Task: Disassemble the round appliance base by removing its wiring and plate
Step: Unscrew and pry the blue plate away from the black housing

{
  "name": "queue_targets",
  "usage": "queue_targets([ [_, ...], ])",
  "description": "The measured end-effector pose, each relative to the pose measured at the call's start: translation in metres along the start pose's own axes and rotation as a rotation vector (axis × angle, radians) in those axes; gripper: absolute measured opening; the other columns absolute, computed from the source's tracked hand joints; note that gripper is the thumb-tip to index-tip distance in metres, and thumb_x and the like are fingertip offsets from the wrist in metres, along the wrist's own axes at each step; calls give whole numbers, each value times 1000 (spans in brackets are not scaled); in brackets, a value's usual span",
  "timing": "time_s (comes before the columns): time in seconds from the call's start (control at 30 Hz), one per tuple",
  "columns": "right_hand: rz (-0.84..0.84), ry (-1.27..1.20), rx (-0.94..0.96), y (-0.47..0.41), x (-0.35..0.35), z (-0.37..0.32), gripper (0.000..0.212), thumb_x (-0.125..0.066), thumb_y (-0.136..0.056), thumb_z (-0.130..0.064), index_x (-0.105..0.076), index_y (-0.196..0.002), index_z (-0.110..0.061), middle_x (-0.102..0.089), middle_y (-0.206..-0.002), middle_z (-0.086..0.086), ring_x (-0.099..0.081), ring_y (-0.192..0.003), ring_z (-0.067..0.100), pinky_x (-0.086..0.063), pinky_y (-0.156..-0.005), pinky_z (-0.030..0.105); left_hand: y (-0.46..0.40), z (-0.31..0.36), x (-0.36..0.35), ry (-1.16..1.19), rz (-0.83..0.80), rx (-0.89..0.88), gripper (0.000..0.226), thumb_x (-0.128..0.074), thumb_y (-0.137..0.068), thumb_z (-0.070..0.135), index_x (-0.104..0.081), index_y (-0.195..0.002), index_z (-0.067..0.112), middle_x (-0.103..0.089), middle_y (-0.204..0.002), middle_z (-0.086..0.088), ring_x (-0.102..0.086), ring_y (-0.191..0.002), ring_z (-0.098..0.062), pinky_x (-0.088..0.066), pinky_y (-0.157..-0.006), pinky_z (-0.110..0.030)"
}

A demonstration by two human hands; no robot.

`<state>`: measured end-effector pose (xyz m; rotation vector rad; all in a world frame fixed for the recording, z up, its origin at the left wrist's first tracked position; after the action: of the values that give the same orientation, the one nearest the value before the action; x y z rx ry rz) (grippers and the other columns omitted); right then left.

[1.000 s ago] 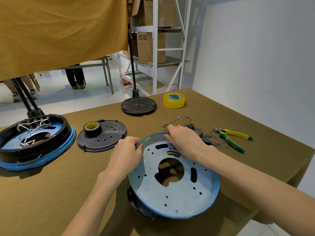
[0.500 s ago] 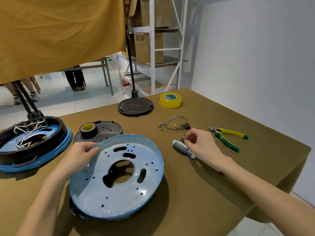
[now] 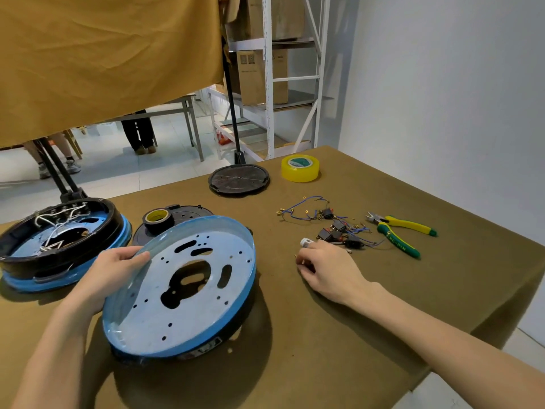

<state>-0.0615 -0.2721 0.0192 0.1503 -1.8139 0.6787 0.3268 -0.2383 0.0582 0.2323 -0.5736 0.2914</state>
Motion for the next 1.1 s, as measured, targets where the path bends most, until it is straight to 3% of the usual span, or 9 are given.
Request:
queue_targets([
  [0.13, -38, 27, -29, -1, 1, 1, 19, -58, -97, -27, -71, -107, -19, -67, -105, -2, -58, -102, 20, -49, -82, 32, 1, 2, -1, 46, 1, 81, 11, -65, -101, 24, -76, -102, 22, -76, -95, -16, -71, -90, -46, -59, -75, -57],
  [0.37, -64, 110, -136, -3, 3, -3, 35, -61, -97, -48, -71, -107, -16, -65, -105, -1, -57, -100, 19, -51, -79, 33, 6, 25, -31, -68, -33, 8, 9, -64, -101, 24, -72, -103, 26, -72, -87, -4, -67, -75, -24, -46, -55, -31],
  [0.53, -90, 244, -280, -5, -4, -9, 14, -52, -103, -25, -60, -111, -16, -66, -111, 3, -64, -98, 25, -51, -70, 38, 8, 34, -45, -248, 8, -118, 26, -58, -104, 21, -76, -86, 14, -71, -76, -23, -58, -59, -28, -39, -59, -32],
  [0.6, -85, 233, -317, -2, -4, -6, 18, -50, -104, -23, -56, -120, -17, -64, -116, 2, -66, -97, 25, -46, -67, 36, 12, 40, -49, -331, 71, -169, 22, -59, -103, 21, -76, -100, 9, -73, -84, -21, -65, -72, -33, -46, -63, -35],
  [0.7, -78, 181, -342, 3, 0, -2, 21, -47, -106, -29, -56, -121, -18, -66, -116, 3, -67, -97, 26, -51, -72, 37, 32, 61, -60, -507, 165, -238, 50, -67, -97, 35, -58, -141, 11, -64, -131, -13, -61, -119, -30, -52, -99, -46],
  [0.77, -63, 128, -368, 4, 4, 0, 21, -47, -106, -32, -57, -119, -19, -68, -111, 3, -68, -96, 25, -53, -75, 38, 60, 80, -79, -505, 41, -372, 63, -64, -91, 58, -54, -142, 22, -56, -138, 1, -55, -122, -16, -48, -102, -37],
  [0.83, -51, 72, -385, 6, 6, 0, 21, -48, -106, -31, -57, -119, -18, -69, -107, 4, -67, -95, 25, -54, -76, 38, 92, 85, -111, -484, -322, -412, 91, -49, -75, 90, -48, -146, 33, -45, -146, 16, -49, -122, -3, -42, -100, -28],
  [0.9, -29, 13, -402, 8, 7, 1, 19, -49, -105, -30, -58, -116, -18, -69, -103, 3, -66, -92, 23, -52, -74, 36, 118, 77, -139, -678, -500, -426, 116, -40, -62, 104, -31, -156, 37, -23, -157, 20, -39, -135, -6, -38, -107, -28],
  [1.1, 77, -286, -412, 11, 10, 5, 7, -60, -101, -25, -65, -104, -22, -67, -91, -7, -59, -80, 11, -47, -70, 28, 134, 82, -150, -836, -225, -654, 60, -46, -99, 63, -30, -154, 47, -31, -163, 2, -50, -135, -20, -44, -108, -33],
])
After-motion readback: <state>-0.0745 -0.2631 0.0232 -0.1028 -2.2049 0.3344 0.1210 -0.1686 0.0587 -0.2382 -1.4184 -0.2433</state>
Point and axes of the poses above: each hand's wrist, its own y-axis away from the middle knuckle, its own x-axis out of the back of the hand, z = x × y, the point moved 4 cm from there along -y, towards the middle knuckle
